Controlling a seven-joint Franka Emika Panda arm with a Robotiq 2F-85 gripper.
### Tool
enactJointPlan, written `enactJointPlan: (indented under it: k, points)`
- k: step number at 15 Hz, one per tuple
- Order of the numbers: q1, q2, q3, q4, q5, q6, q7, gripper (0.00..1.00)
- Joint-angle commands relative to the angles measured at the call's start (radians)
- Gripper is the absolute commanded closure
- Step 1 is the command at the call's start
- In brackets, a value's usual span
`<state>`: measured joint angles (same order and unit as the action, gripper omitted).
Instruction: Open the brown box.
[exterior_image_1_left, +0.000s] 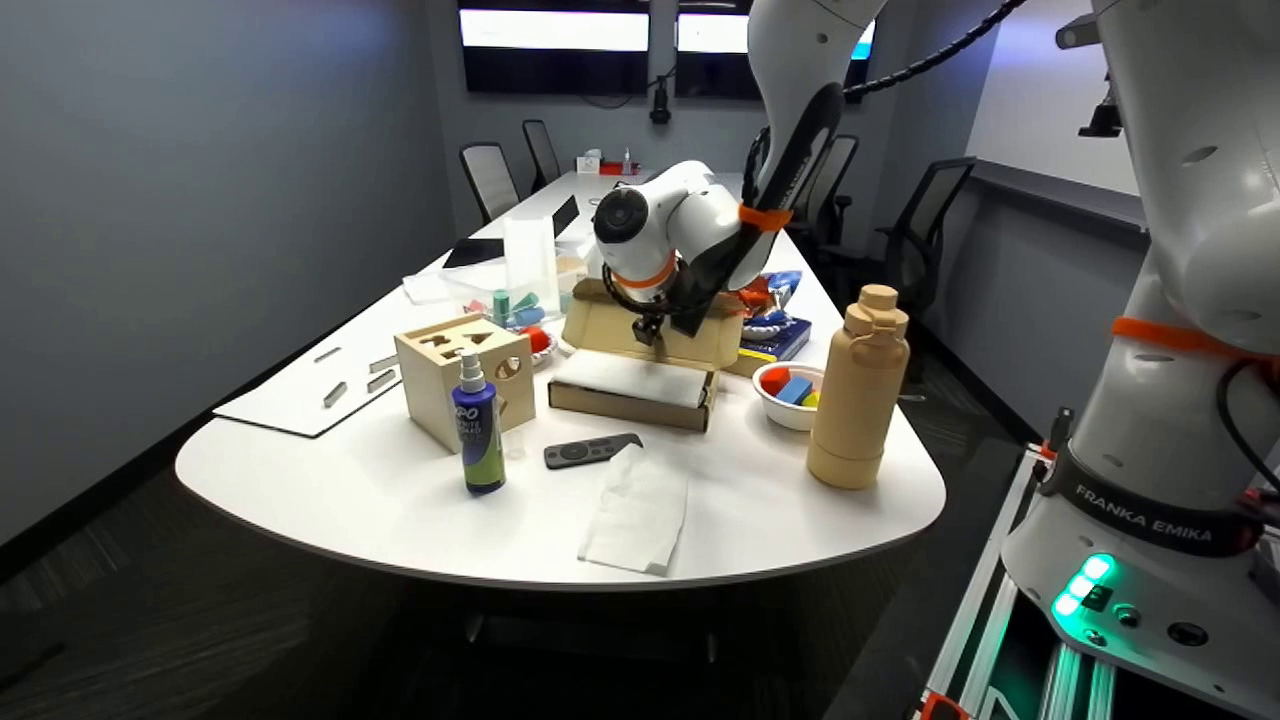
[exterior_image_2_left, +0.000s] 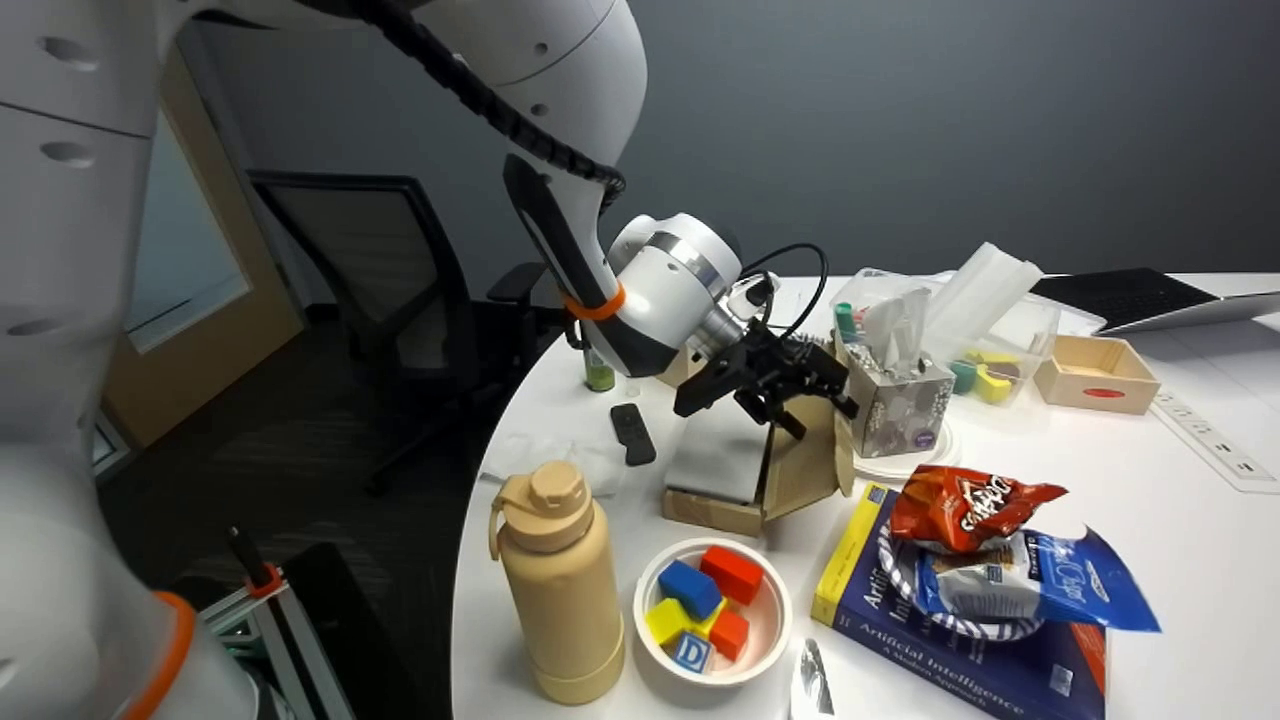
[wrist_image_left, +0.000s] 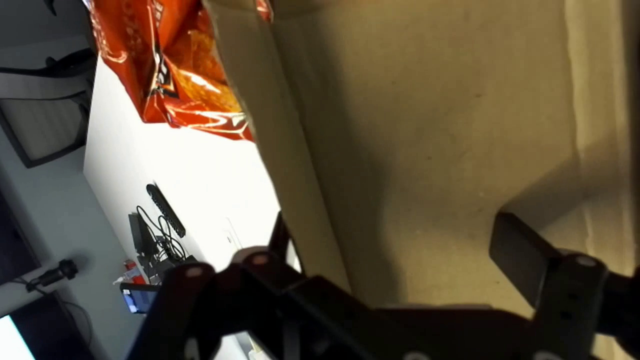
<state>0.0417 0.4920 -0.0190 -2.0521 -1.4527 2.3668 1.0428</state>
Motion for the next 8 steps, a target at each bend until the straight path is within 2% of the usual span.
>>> enactJointPlan:
  k: [1,5,8]
  points:
    - [-0.016,0.046,0.02,0.033,0.036,-0.007,-0.028,0.0]
    - [-0.022,0.061,0.03,0.041,0.077,0.003,-0.061,0.0]
    - [-0.04,0.071,0.043,0.048,0.172,0.023,-0.137,0.0]
